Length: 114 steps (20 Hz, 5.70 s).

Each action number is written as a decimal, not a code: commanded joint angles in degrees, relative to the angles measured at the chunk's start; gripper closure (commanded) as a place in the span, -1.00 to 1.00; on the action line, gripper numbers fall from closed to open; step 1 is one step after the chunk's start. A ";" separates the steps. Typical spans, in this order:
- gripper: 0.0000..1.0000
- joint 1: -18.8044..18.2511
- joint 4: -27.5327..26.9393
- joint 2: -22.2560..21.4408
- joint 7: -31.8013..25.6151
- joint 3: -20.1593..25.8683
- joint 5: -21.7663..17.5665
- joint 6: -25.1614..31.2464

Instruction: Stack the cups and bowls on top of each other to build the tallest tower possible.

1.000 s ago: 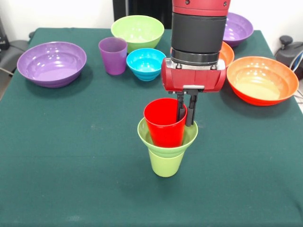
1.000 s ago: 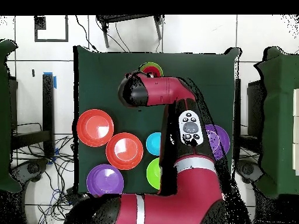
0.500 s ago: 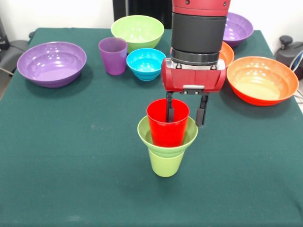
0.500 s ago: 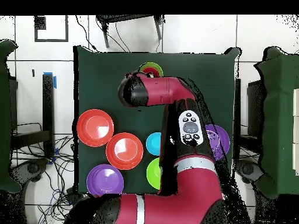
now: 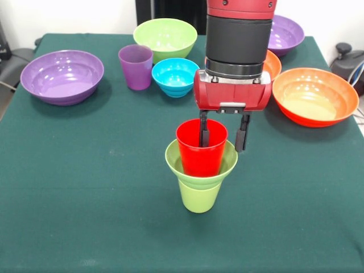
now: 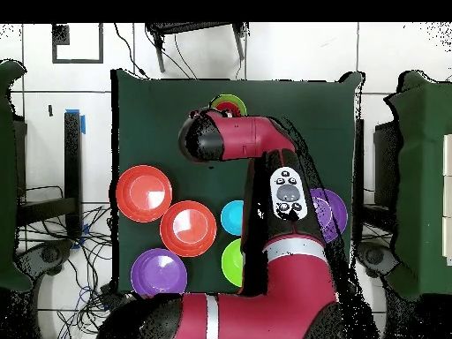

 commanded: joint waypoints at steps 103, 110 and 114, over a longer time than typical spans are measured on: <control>-1.00 -13.03 45.12 -14.98 6.94 -4.57 -6.22 -22.17; -1.00 -13.73 45.64 -19.81 4.96 -0.47 -4.61 -15.48; -1.00 -11.41 43.34 -18.27 5.76 -0.13 -3.65 -14.87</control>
